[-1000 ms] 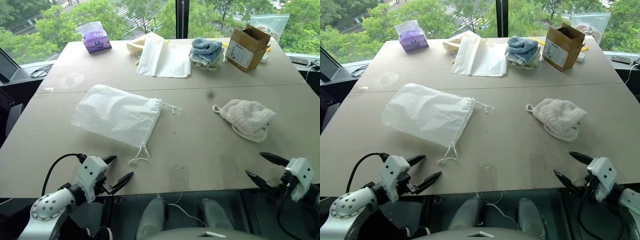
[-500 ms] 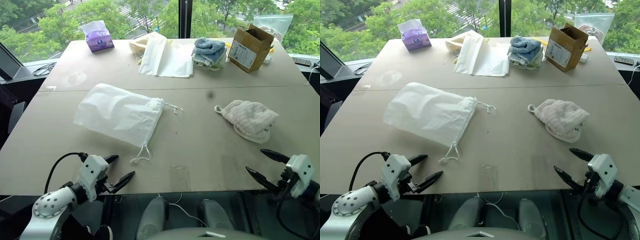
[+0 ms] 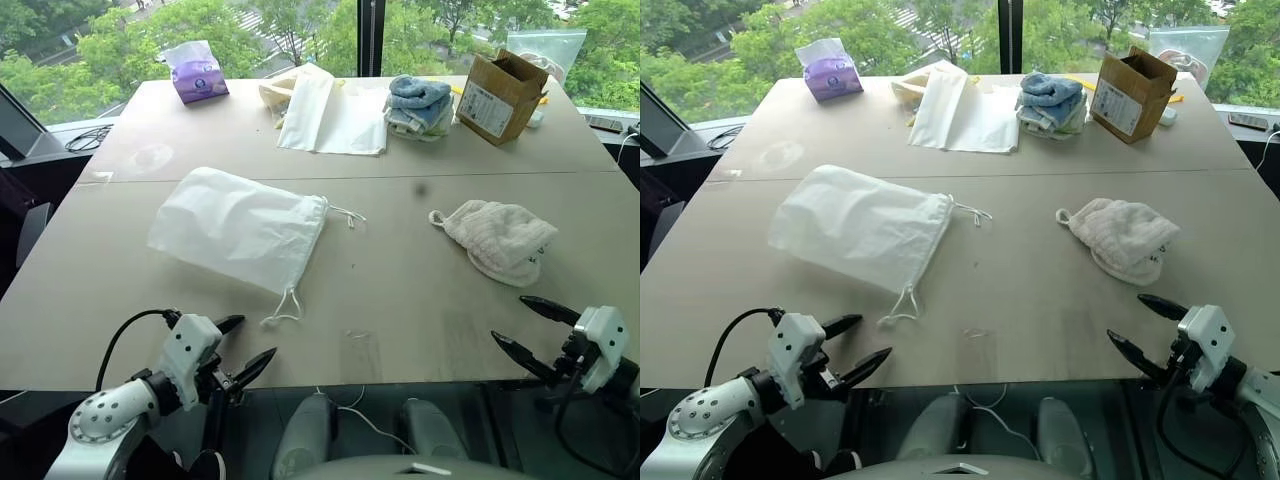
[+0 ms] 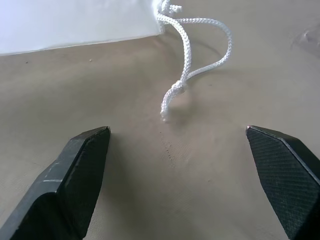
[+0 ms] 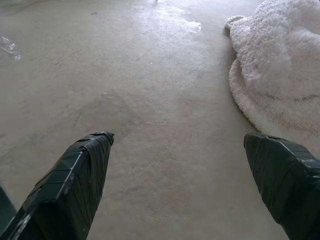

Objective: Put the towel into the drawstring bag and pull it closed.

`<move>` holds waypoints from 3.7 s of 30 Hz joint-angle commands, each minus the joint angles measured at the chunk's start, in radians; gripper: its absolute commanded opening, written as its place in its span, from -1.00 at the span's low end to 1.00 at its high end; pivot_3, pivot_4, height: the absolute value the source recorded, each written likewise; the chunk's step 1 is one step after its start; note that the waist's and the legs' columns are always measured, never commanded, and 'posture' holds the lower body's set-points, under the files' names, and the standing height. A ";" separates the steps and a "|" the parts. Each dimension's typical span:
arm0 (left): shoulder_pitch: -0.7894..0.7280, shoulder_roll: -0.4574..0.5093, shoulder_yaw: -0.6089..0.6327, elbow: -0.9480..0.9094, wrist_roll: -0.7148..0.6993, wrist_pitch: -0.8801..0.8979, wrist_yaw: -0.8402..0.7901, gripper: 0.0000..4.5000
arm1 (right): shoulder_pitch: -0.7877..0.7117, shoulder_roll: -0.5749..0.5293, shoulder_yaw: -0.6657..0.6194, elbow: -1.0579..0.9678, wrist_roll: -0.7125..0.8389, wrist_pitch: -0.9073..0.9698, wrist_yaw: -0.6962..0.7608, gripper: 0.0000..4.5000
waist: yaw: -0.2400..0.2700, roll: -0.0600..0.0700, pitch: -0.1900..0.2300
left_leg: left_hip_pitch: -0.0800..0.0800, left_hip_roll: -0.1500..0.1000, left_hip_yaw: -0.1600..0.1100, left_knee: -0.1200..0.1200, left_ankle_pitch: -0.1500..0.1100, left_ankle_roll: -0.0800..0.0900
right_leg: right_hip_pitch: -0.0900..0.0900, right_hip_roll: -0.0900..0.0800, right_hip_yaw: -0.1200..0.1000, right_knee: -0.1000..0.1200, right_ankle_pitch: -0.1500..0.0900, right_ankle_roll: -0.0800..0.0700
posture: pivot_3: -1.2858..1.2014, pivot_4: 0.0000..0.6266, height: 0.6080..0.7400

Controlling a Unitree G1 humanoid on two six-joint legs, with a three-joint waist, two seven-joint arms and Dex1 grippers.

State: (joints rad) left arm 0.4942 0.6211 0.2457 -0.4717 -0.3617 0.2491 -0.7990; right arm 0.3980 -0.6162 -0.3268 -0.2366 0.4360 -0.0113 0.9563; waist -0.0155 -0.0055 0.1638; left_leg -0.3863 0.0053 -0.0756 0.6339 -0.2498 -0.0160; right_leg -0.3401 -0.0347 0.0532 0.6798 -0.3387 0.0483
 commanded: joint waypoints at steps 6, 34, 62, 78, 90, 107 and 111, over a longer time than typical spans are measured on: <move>-0.142 -0.090 -0.114 -0.257 -0.101 0.199 0.183 0.99 | -0.012 0.013 0.063 -0.131 0.120 0.039 0.067 1.00 | 0.004 0.000 0.000 | -0.001 0.000 -0.001 0.001 0.000 0.000 | 0.000 0.000 -0.001 0.000 0.000 0.000 | 0.03 -0.52 1.00; -0.447 -0.242 -0.394 -0.045 0.688 0.297 0.744 0.99 | -0.081 0.039 0.057 -0.204 0.204 0.057 0.035 1.00 | 0.004 -0.001 -0.001 | -0.008 -0.003 -0.009 0.005 0.000 0.000 | -0.001 0.001 -0.011 0.000 0.000 0.001 | 0.03 -0.52 1.00; -0.698 -0.210 -0.117 0.065 0.305 0.096 0.462 -0.99 | -0.319 0.057 -0.105 -0.104 0.141 0.200 -0.371 1.00 | 0.003 -0.001 -0.001 | -0.009 -0.003 -0.009 0.010 0.001 -0.002 | -0.002 0.001 -0.012 0.005 0.001 0.001 | 0.03 -0.52 1.00; -0.887 -0.153 -0.052 0.119 0.051 0.229 0.329 -0.99 | -0.683 -0.144 -0.147 0.321 0.355 0.833 -0.377 1.00 | 0.001 -0.001 0.000 | -0.011 -0.003 -0.006 0.016 0.000 0.000 | -0.005 0.001 -0.011 0.014 0.000 0.001 | 0.03 -0.52 1.00; -0.907 -0.159 -0.077 0.116 0.052 0.232 0.358 -0.99 | -0.783 -0.147 -0.066 0.588 0.255 0.806 -0.262 1.00 | -0.001 -0.001 0.001 | -0.011 -0.003 -0.002 0.017 0.000 0.000 | -0.005 0.002 -0.010 0.014 0.000 0.001 | 0.03 -0.52 1.00; -0.871 -0.162 -0.084 0.088 0.050 0.246 0.382 -0.99 | -0.763 -0.028 -0.043 0.573 0.188 0.683 -0.274 1.00 | -0.002 -0.002 0.002 | -0.012 -0.003 -0.002 0.016 0.001 -0.001 | -0.006 0.002 -0.010 0.014 0.001 0.001 | 0.03 -0.52 1.00; -0.864 -0.160 -0.084 0.080 0.048 0.252 0.384 -0.99 | -0.709 0.008 -0.057 0.484 0.242 0.732 -0.251 1.00 | -0.003 -0.003 0.002 | -0.011 -0.002 -0.003 0.016 0.001 -0.001 | -0.006 0.002 -0.009 0.014 0.001 0.001 | 0.03 -0.52 1.00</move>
State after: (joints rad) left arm -0.3706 0.4559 0.1530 -0.3442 -0.3079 0.5056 -0.4214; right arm -0.3289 -0.6169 -0.3847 0.2992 0.6434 0.6784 0.6868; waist -0.0190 -0.0084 0.1657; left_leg -0.3970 0.0029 -0.0790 0.6498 -0.2491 -0.0168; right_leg -0.3459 -0.0330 0.0441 0.6937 -0.3382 0.0490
